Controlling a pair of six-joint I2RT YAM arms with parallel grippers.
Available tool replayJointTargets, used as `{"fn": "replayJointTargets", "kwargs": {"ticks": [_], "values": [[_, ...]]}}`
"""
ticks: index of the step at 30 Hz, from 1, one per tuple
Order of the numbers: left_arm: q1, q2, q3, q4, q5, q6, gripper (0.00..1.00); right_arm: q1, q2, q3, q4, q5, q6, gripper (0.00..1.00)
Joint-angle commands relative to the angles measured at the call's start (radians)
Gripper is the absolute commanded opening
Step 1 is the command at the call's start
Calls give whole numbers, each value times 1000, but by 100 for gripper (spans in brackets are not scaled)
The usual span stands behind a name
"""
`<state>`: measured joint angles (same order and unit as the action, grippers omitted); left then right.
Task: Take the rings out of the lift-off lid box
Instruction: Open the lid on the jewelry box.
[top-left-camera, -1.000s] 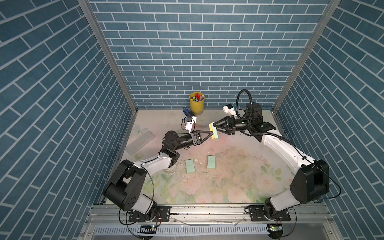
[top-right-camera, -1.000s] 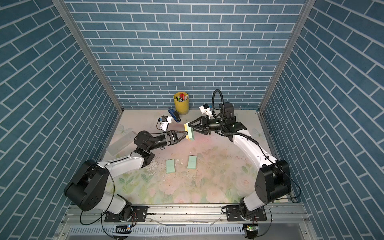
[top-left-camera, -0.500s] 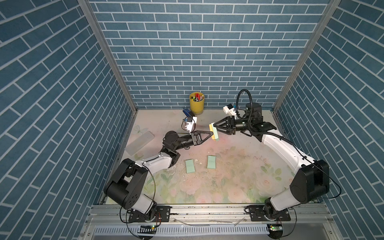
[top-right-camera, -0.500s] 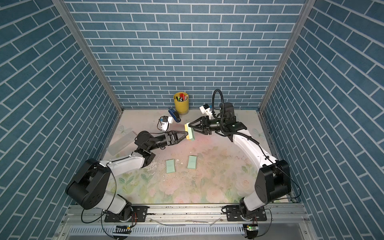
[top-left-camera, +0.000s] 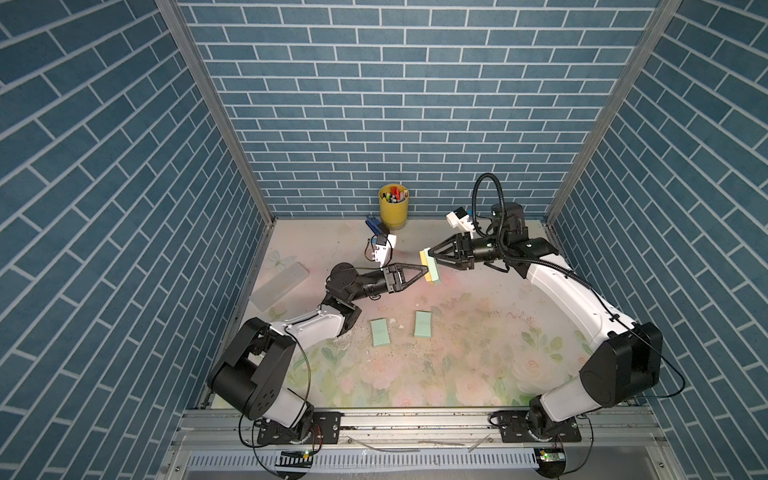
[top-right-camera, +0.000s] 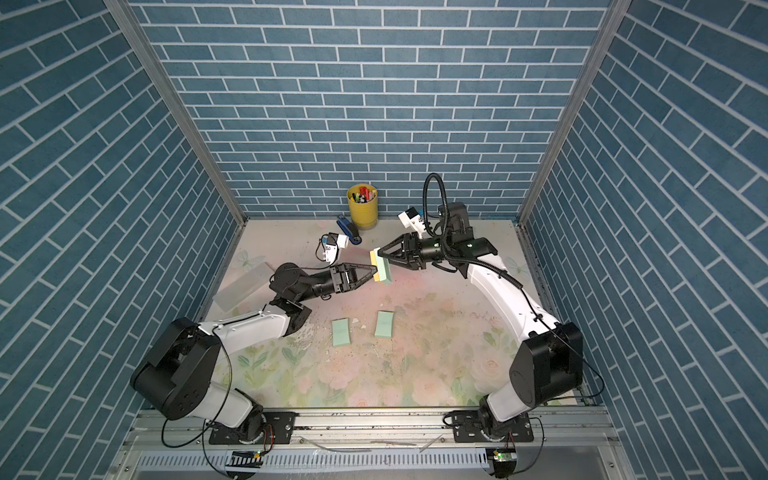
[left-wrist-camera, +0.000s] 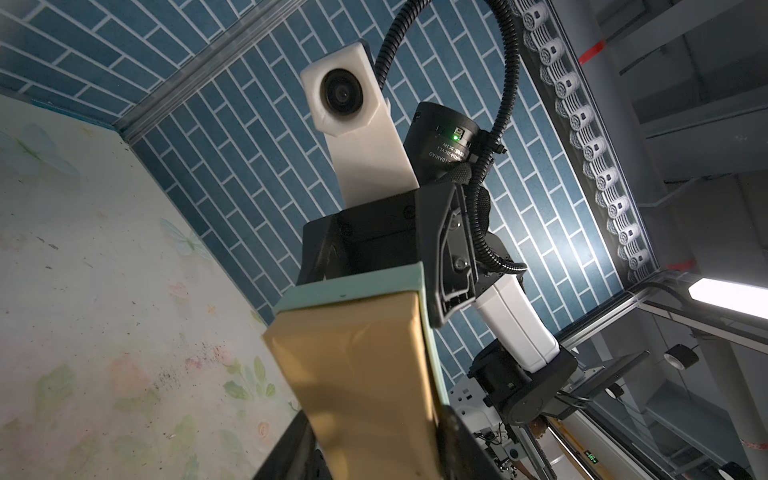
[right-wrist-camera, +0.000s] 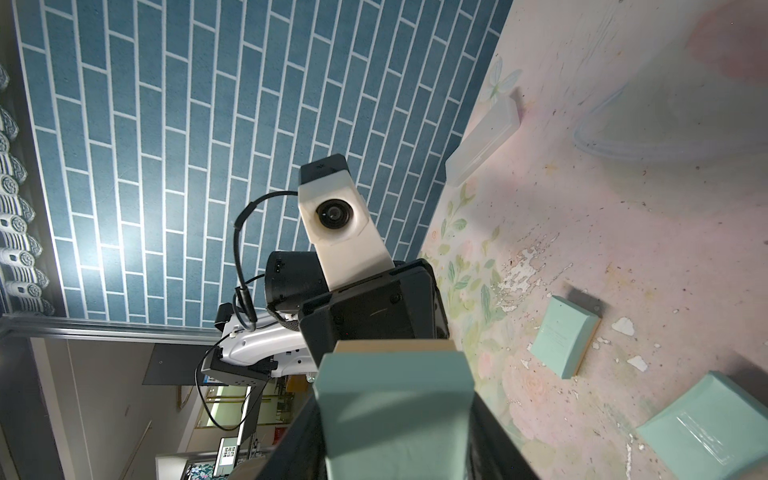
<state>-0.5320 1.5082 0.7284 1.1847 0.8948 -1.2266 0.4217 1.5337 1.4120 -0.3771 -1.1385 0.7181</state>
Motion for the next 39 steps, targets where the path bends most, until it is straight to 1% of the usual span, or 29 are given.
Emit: {"fn": "replayJointTargets", "kwargs": {"ticks": [1,15,22,26,33,39], "values": [[3,-34,-6,43,-26,27,49,-4,-17,31,-66,-14,-22,44],[4,-46,-10,53,-24,21,47,-29,-10,104,-230,2,-137,45],[6,-45,-7,56,-20,16,48,-47,-11,108,-223,17,-131,45],[6,-37,0,67,-16,7,48,-47,-8,90,-160,13,-82,45],[5,-23,3,95,-10,-19,48,-47,-1,103,-161,17,-86,45],[6,-23,9,81,4,-19,48,-49,8,147,-217,26,-128,46]]}}
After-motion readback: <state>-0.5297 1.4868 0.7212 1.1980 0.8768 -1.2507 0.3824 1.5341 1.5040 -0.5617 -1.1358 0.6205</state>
